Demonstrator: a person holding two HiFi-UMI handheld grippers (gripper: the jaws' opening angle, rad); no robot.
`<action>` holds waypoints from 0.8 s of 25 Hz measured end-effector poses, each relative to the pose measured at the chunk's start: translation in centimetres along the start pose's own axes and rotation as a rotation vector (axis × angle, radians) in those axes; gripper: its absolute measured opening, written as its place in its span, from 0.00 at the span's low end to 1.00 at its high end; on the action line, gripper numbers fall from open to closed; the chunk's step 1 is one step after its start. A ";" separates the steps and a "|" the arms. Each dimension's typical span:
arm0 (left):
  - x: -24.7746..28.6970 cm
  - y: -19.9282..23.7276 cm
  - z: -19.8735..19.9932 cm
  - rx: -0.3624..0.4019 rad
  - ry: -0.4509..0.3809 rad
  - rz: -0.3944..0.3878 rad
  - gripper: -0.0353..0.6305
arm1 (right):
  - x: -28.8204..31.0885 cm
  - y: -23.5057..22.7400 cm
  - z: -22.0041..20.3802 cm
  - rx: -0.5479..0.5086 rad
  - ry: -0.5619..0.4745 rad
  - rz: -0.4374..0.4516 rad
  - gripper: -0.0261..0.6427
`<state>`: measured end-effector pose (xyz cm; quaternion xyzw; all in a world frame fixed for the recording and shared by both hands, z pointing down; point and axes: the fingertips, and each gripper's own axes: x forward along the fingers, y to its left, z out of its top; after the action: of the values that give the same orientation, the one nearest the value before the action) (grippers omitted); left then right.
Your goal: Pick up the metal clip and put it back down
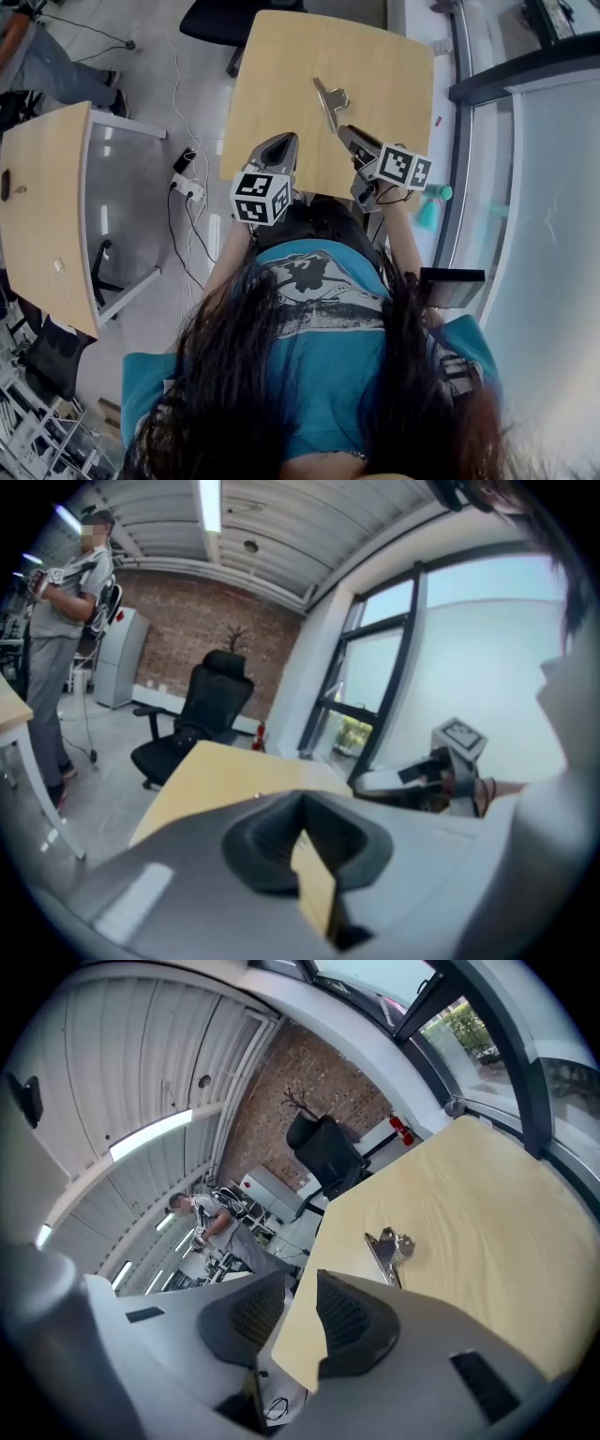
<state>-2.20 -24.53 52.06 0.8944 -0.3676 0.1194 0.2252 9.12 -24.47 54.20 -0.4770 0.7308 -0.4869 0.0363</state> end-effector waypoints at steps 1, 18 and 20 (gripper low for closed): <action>0.1 -0.1 -0.2 0.002 0.004 -0.013 0.06 | -0.4 0.3 -0.3 0.009 -0.019 -0.003 0.20; -3.3 -5.1 -3.8 -0.011 0.007 -0.112 0.06 | -6.3 3.5 -8.7 0.060 -0.050 -0.042 0.10; -3.9 -6.2 -3.8 -0.008 -0.004 -0.105 0.06 | -7.5 3.7 -9.3 0.048 -0.044 -0.038 0.10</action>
<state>-0.76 -16.43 51.95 0.9119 -0.3209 0.1039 0.2338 5.94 -12.47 53.26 -0.5004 0.7089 -0.4941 0.0546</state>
